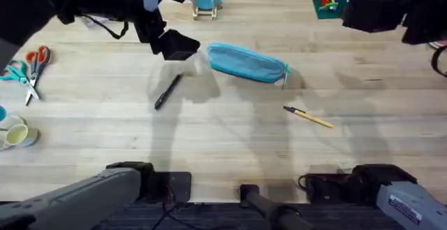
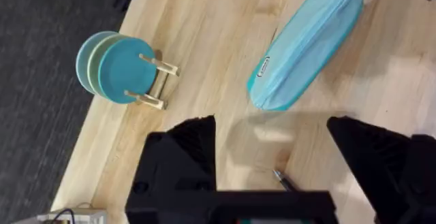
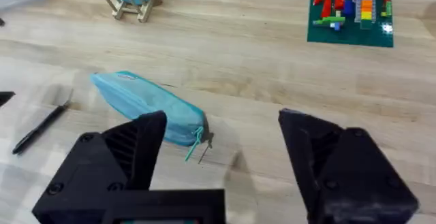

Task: Unzip the bag, pick up the pens from the table one at a time and place them inside, then zip the bag closed.

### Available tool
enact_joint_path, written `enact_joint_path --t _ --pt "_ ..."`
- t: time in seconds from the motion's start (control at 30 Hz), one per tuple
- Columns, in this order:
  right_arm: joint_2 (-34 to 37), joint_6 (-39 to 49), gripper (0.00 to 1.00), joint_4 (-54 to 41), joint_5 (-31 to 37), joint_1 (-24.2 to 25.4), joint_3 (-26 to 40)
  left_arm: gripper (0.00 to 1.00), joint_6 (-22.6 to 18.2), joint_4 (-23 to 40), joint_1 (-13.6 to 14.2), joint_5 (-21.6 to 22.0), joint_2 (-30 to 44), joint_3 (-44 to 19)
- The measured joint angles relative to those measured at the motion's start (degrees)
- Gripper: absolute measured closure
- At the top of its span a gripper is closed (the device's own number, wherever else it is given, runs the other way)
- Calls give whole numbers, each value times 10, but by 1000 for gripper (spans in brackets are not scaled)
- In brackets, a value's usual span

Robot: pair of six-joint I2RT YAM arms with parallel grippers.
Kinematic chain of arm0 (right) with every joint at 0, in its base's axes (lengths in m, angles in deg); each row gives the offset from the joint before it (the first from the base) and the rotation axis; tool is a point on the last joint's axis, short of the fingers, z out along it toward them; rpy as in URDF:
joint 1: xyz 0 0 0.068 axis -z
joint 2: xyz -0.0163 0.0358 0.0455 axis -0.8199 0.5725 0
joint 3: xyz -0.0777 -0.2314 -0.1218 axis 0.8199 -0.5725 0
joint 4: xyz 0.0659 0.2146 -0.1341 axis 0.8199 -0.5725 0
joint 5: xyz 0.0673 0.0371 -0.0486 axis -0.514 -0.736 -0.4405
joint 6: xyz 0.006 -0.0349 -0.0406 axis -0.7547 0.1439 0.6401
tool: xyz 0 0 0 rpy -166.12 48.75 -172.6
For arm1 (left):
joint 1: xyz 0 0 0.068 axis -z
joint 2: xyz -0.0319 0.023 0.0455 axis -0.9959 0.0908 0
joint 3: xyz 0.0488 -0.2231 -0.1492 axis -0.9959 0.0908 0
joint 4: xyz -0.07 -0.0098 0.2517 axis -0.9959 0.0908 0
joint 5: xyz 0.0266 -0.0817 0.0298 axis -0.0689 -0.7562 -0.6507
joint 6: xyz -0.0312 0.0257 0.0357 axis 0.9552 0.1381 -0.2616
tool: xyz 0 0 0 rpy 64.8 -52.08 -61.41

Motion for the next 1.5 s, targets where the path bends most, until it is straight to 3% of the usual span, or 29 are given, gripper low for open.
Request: enact_joint_path --t 0.33,0.53,0.9,1.1,1.5 --pt "0 0 5 0 0 0 0 8 -27 -17 0 7 3 -1" --pt "0 0 5 0 0 0 0 8 -65 -37 -11 0 54 -6" --pt "0 0 5 -13 0 0 0 7 -113 -130 -76 -134 173 -6" --pt "0 0 5 -13 0 0 0 7 -118 -165 -72 -202 244 -6" --pt "0 0 5 -13 0 0 0 8 -120 -164 -54 -239 297 -6"
